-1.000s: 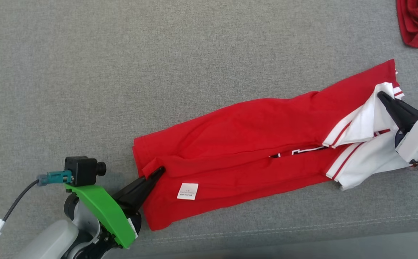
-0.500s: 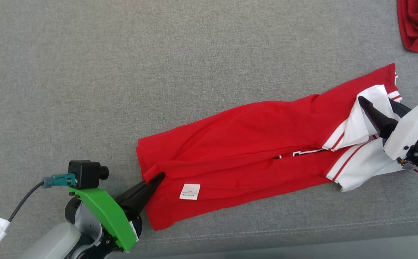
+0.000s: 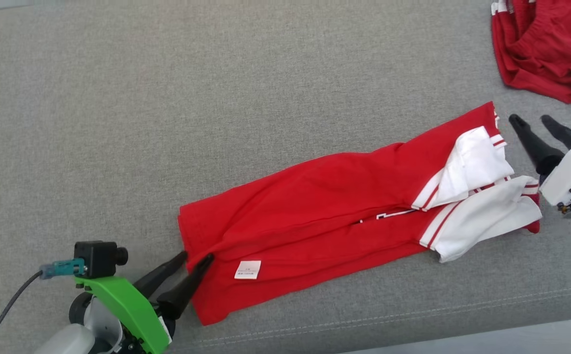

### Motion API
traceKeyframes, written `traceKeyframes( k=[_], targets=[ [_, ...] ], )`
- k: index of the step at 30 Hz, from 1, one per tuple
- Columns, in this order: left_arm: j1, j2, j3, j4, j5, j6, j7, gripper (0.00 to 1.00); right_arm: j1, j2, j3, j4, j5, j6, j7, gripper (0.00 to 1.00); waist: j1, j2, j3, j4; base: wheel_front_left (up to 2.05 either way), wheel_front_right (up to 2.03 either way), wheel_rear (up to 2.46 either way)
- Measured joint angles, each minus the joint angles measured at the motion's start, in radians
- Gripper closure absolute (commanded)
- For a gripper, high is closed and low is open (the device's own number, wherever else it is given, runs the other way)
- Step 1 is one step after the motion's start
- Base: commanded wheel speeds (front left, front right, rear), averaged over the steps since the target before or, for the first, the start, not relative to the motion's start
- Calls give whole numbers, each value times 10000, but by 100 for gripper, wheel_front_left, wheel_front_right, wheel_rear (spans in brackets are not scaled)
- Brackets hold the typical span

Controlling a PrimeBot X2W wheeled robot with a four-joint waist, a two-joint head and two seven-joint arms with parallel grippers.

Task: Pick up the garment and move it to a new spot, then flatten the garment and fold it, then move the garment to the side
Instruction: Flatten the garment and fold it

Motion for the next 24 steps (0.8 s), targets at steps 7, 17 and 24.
traceKeyframes(
  k=[7, 17, 24],
  targets=[
    [257, 244, 587, -27, 23, 403, -790, 0, 546, 330, -1373, 17, 433, -2, -970, 0, 0, 0, -453, -370, 0, 0, 0],
    [901, 332, 800, -755, 823, 1216, -1923, 0, 2933, 2548, -2646, -90, 2086, -10, -2376, 0, 0, 0, -804, -735, 0, 0, 0],
    [1321, 148, 773, -1390, 867, 1639, -2107, 0, 3943, 3568, -2299, -516, 2719, -10, -2832, 0, -1, 0, -851, -948, 0, 0, 0]
  ],
)
